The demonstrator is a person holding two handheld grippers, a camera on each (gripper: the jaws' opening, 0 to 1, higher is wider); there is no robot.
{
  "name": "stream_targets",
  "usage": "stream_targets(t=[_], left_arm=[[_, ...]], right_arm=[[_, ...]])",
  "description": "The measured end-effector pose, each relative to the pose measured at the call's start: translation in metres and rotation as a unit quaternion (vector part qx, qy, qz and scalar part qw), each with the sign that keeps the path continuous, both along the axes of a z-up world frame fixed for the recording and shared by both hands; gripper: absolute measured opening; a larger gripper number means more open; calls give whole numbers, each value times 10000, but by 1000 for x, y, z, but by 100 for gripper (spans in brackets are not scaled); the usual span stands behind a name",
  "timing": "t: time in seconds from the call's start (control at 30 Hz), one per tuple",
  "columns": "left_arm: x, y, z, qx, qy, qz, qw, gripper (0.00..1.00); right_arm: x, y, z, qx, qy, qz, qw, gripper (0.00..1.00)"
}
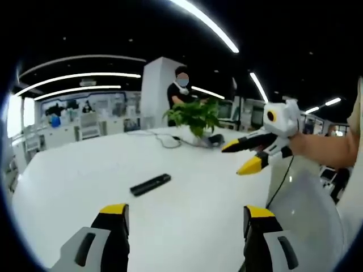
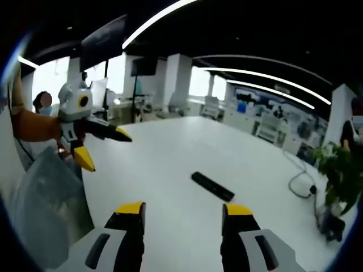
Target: Press the specified remote control buttons in sequence, fully releasing each button before pressing the next.
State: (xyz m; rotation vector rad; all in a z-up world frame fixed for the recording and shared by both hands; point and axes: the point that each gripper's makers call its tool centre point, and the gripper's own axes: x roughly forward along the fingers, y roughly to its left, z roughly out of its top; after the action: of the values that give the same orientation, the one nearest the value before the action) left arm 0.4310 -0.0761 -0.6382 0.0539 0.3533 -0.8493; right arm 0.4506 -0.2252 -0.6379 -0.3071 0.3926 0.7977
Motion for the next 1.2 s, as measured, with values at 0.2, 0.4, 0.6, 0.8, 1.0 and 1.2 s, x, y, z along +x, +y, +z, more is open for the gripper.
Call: stream_targets(t=[0.2,0.4,0.6,0.8,1.0,1.2], left_arm=[[-15,-1,3,-31,-11,-23,10000,85],[-31,-6,2,-131,81,-55,9999,86],[-41,-8,0,-176,170,-44,9997,89],[-48,-7,-3,-207,223,-33,9995,89],[-52,-9,-1,-188,174,-26,9997,89],[-55,-12,1,-311,163,6,9994,89]], right_arm=[[-16,-3,3,129,6,-75,9999,54],[-31,-8,-3,184,13,-140,9997,55],[-43,-6,-5,435,52,-170,9989,56],[-52,-5,-12,524,204,-192,9982,61],[-52,-4,-9,667,236,-252,9972,63],[-50,-1,-7,1005,314,-294,9940,64]])
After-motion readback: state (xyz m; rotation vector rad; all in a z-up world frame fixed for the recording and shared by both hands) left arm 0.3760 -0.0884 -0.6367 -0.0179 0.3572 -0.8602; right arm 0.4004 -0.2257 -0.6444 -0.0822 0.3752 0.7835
